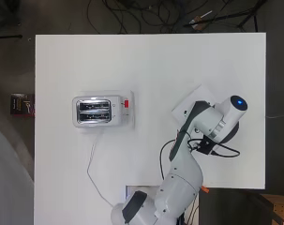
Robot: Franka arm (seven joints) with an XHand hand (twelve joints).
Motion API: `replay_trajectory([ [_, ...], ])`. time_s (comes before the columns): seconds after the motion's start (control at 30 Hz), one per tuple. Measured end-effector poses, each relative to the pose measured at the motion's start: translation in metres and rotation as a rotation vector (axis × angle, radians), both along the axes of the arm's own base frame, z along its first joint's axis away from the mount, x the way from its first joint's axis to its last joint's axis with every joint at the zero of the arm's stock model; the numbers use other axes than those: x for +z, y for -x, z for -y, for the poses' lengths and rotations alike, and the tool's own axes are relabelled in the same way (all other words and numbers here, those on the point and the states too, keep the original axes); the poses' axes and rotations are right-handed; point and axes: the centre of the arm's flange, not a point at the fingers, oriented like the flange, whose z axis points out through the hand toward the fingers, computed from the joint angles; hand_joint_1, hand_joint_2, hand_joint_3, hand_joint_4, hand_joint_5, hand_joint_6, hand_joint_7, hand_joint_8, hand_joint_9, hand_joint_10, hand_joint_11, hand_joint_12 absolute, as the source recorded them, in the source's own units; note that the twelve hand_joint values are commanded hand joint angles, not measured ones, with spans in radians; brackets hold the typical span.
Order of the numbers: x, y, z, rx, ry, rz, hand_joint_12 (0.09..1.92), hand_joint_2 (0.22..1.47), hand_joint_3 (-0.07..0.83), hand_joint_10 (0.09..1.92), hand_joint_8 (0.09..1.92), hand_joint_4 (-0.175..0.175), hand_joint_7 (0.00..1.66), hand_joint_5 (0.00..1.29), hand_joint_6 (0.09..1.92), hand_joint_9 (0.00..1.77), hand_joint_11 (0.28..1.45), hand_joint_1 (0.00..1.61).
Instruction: Teleoperate dual arm-hand system to toast a bread
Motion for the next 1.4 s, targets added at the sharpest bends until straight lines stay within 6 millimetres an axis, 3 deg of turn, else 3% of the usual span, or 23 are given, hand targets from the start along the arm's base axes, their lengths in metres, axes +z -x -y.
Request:
replay_trajectory([
  [0.17,-0.009,0.029,0.018,0.027,0.008,-0.022,0.09,0.83,-0.006,0.09,0.09,-0.008,0.58,0.39,0.09,0.67,0.48,0.03],
  [0.27,-0.011,0.040,0.036,0.002,-0.023,-0.001,0.09,0.83,-0.006,0.09,0.09,0.002,0.60,0.41,0.09,0.69,0.47,0.05],
  [0.37,-0.013,0.039,0.046,-0.031,-0.054,-0.021,0.09,0.82,-0.007,0.09,0.09,0.017,0.61,0.44,0.09,0.69,0.47,0.09],
  [0.47,-0.001,0.031,0.054,-0.018,-0.023,0.001,0.09,0.81,-0.011,0.09,0.09,0.002,0.62,0.44,0.09,0.70,0.45,0.14],
  [0.53,0.000,0.034,0.053,-0.007,-0.008,0.003,0.09,0.82,-0.004,0.09,0.09,-0.006,0.65,0.46,0.09,0.72,0.44,0.20],
  [0.77,-0.026,0.051,0.042,0.054,0.050,-0.035,0.09,0.87,0.012,0.09,0.09,-0.009,0.71,0.49,0.09,0.79,0.45,0.33],
  [0.8,-0.027,0.051,0.043,0.056,0.055,-0.036,0.09,0.92,0.014,0.09,0.09,0.005,0.80,0.57,0.09,0.88,0.50,0.42],
  [0.87,-0.032,0.049,0.046,0.055,0.055,-0.039,0.68,1.07,0.007,0.46,0.24,0.100,1.22,0.81,0.70,1.26,0.65,0.81],
  [0.93,-0.039,0.047,0.050,0.047,0.056,-0.029,0.94,1.11,0.002,0.52,0.66,-0.073,1.20,0.83,0.97,1.40,0.65,1.12],
  [0.97,-0.041,0.048,0.052,0.036,0.059,-0.010,0.95,1.12,-0.001,0.46,0.76,-0.123,1.18,0.81,1.03,1.44,0.64,1.19],
  [1.0,-0.042,0.049,0.054,0.022,0.058,0.015,0.94,1.12,0.000,0.38,0.79,-0.150,1.18,0.80,1.07,1.47,0.64,1.22],
  [1.13,-0.036,0.048,0.063,-0.045,0.010,0.096,0.81,1.14,0.001,0.10,0.81,-0.175,1.16,0.75,1.19,1.49,0.64,1.25],
  [1.27,-0.029,0.031,0.060,-0.094,-0.071,0.081,0.56,1.18,-0.002,0.09,0.97,-0.175,1.06,0.68,1.32,1.42,0.67,1.23],
  [1.33,-0.014,0.023,0.050,-0.090,-0.039,0.076,0.52,1.19,0.000,0.09,1.00,-0.175,1.04,0.66,1.33,1.42,0.70,1.23],
  [1.4,0.014,0.015,0.034,-0.058,-0.010,0.111,0.64,1.20,-0.002,0.09,1.07,-0.175,1.01,0.66,1.31,1.45,0.69,1.22],
])
